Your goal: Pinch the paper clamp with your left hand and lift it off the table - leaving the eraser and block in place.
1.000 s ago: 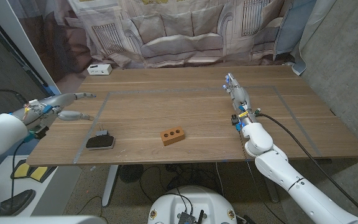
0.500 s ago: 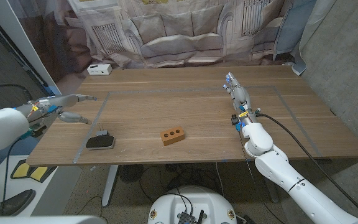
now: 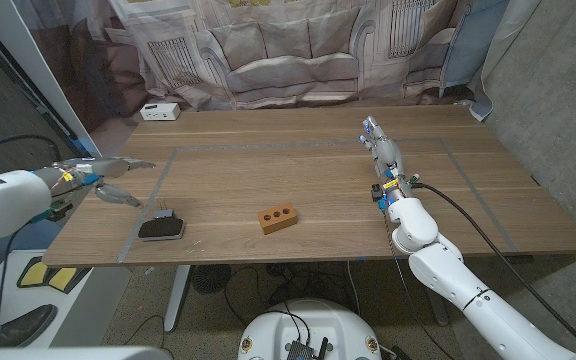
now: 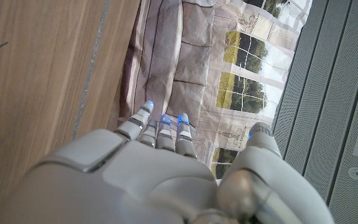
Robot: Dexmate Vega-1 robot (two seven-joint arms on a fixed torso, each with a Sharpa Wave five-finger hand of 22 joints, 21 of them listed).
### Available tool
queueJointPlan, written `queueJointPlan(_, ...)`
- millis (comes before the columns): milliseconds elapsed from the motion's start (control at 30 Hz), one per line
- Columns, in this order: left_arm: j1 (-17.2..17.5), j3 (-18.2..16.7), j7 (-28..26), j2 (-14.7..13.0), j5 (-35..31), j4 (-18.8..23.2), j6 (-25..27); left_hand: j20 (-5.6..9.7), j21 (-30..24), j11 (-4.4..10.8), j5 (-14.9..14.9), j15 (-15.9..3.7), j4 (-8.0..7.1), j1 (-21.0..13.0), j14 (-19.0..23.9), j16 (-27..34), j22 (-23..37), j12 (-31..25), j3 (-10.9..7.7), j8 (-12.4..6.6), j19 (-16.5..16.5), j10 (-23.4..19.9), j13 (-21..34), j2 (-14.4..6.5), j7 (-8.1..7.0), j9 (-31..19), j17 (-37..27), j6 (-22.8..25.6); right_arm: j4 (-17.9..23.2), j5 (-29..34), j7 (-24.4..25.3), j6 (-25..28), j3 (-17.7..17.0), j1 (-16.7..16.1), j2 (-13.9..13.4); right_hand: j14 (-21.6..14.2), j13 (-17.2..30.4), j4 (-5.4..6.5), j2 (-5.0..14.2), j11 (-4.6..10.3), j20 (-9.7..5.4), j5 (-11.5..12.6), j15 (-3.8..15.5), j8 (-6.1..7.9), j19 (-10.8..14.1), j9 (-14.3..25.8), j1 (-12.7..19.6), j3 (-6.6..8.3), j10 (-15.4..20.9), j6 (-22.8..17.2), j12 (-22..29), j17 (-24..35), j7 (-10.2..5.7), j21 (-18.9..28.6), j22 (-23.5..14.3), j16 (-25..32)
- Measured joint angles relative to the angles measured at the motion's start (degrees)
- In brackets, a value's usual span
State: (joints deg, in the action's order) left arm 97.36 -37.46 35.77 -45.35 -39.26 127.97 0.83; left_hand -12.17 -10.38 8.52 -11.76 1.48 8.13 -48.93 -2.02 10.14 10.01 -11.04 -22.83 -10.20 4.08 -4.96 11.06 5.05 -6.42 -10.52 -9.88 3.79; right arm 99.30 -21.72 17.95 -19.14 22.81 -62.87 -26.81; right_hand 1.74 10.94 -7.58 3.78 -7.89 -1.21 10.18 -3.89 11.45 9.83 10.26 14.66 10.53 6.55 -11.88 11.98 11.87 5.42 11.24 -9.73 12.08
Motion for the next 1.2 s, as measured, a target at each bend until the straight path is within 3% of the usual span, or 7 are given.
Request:
queueJointPlan(300, -0.88, 0.48, 2.92, -1.12, -1.43, -0.49, -0.72, -0.01, 0.45, -0.51, -0.40, 1.77, -0.45, 0.00, -3.57, 0.00, 0.00, -0.22, 1.12, 0.00, 5.74, 1.83, 0.29, 0.00, 0.66, -0.03, -0.14, -2.05, 0.48, 0.55, 0.78, -0.17, 0.00, -0.44, 0.09, 0.00, 0.00, 0.00, 0.00, 0.00, 0.00, 0.00, 0.00, 0.00, 0.00, 0.00, 0.00, 0.00, 0.00, 0.00, 0.00, 0.00, 0.00, 0.00, 0.00, 0.00)
queueJointPlan(767, -3.18, 3.12, 6.71, -4.01, -3.41, -3.39, -1.59, -0.01, 0.17, -0.02, -0.40, 2.80, -0.31, -0.46, -5.58, 0.00, -0.01, 0.06, 1.73, 0.00, 5.73, 4.16, 0.29, -0.46, 2.73, -0.30, -0.13, -6.69, 2.51, 1.29, 2.34, -0.23, -0.77, -2.54, 0.06, 0.01, 0.00, 0.00, 0.00, 0.11, 0.00, 0.00, 0.01, 0.00, 0.00, 0.00, 0.00, 0.00, 0.11, 0.01, 0.00, -0.01, 0.00, 0.00, 0.00, 0.00)
queueJointPlan(1200, -4.46, 5.14, 7.49, -6.26, -3.83, -5.68, -1.44, 0.00, -0.26, 1.01, -0.40, 1.59, -0.27, -1.99, -3.69, 0.89, -0.01, -1.72, 1.69, -1.55, 5.73, 1.25, 0.56, -1.96, 1.61, -0.57, -0.12, -4.06, 3.71, 1.91, 3.23, -1.15, -1.34, -4.27, 0.17, 0.01, 0.00, 0.00, 0.00, -0.21, -0.01, 0.00, 0.01, 0.00, 0.00, 0.00, 0.00, 0.00, 0.42, 0.00, 0.00, -0.01, 0.00, 0.00, 0.00, 0.00)
